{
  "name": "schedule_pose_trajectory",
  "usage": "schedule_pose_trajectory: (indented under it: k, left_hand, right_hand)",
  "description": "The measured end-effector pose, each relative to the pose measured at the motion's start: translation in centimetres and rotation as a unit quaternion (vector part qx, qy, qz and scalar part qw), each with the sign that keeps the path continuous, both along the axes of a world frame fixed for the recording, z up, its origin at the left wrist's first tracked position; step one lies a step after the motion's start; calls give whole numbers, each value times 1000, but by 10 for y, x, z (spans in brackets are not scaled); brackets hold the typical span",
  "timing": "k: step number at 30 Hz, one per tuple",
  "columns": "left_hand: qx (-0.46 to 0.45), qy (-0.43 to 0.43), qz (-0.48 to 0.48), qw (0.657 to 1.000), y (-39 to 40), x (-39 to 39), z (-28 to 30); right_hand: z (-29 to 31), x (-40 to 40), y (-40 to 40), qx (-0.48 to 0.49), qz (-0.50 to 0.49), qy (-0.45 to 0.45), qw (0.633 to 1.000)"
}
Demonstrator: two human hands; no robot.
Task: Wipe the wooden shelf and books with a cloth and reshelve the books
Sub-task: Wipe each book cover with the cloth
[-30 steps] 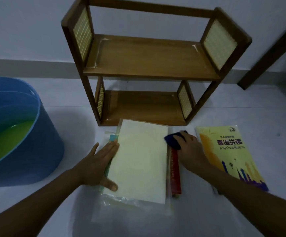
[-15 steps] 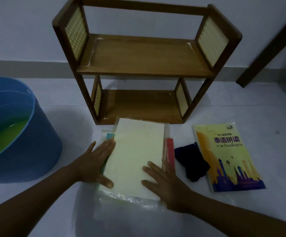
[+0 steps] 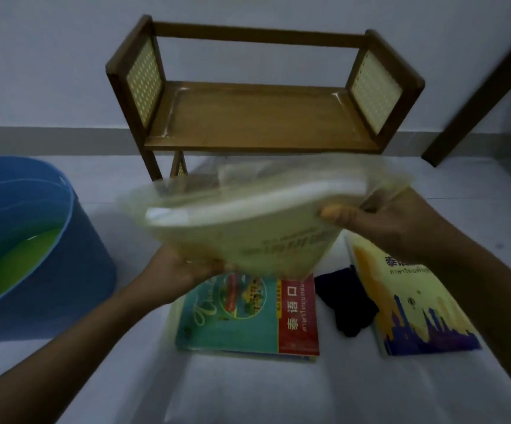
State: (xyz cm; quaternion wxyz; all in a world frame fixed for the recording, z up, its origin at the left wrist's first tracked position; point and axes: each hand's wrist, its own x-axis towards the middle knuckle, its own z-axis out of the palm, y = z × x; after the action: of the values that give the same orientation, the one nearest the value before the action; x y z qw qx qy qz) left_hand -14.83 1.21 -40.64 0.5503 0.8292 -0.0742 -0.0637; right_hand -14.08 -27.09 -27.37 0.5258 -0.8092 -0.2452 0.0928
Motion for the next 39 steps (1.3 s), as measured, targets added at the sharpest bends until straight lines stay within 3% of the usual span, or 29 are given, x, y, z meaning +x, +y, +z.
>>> schedule_pose_trajectory:
  k: [2, 5, 10, 13, 18, 22, 25, 28, 35, 39]
  left_hand:
    - [-85, 55, 8, 995, -10, -5, 6]
    - [-137, 122, 42, 982, -15, -10, -11]
    - [-146, 172, 56, 973, -14, -18, -32]
    - [-112, 162, 76, 977, -18, -18, -30]
    - [-114, 116, 116, 980, -41, -20, -7]
    - [-80, 127, 66, 986, -88, -25, 5]
    - [-102, 180, -39, 978, -137, -21, 14]
    - [-157, 263, -92, 948, -195, -5, 8]
    - [-180, 411, -65, 891, -296, 32, -51]
    - [-126, 401, -84, 904, -298, 38, -75]
  right_hand:
    - [-7, 6, -5, 65, -25, 31, 997]
    - [-42, 8, -16, 109, -61, 93, 988]
    - [-136, -8, -10, 19, -112, 225, 968]
    - [-169, -12, -1, -7, -144, 213, 966]
    - [-142, -16, -19, 2, -172, 173, 970]
    - [-123, -35, -72, 43, -200, 184, 961]
    - [-114, -47, -121, 85, -267, 192, 941]
    - [-114, -54, -172, 12, -347, 165, 923]
    - [-178, -31, -243, -186, -421, 158, 874]
    - [-207, -17, -257, -264, -416, 200, 847]
